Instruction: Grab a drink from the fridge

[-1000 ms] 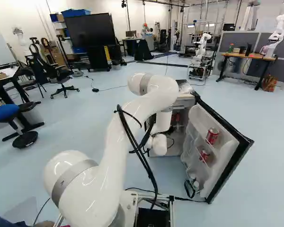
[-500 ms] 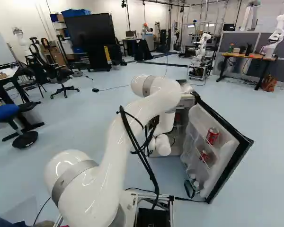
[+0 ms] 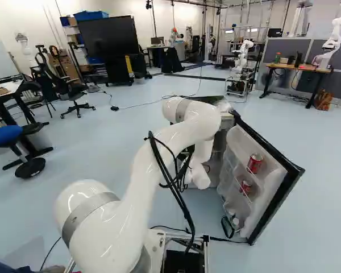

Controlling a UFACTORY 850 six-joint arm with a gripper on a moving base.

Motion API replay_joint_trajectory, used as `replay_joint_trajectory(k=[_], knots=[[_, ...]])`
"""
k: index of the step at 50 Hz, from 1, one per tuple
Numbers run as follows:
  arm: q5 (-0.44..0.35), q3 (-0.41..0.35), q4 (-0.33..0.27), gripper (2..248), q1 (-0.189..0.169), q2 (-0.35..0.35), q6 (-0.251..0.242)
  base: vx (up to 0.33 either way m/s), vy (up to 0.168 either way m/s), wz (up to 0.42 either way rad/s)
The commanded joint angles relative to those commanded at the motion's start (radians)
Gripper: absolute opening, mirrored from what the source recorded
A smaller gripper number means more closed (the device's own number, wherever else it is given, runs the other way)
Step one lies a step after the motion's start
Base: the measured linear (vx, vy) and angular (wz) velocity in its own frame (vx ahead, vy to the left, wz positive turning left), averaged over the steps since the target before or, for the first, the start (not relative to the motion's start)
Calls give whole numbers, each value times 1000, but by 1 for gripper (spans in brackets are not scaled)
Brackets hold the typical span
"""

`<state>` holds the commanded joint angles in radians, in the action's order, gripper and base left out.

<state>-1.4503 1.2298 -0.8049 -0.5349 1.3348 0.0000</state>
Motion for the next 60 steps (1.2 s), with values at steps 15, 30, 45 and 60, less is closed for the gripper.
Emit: replay_joint_trajectory(k=[15,30,45,60], knots=[[0,87,-12,247,-10,48,0,0,0,0],[0,157,-12,247,-2,81,0,0,0,0],[0,220,-20,247,18,110,0,0,0,0],[0,281,-30,247,32,139,0,0,0,0]])
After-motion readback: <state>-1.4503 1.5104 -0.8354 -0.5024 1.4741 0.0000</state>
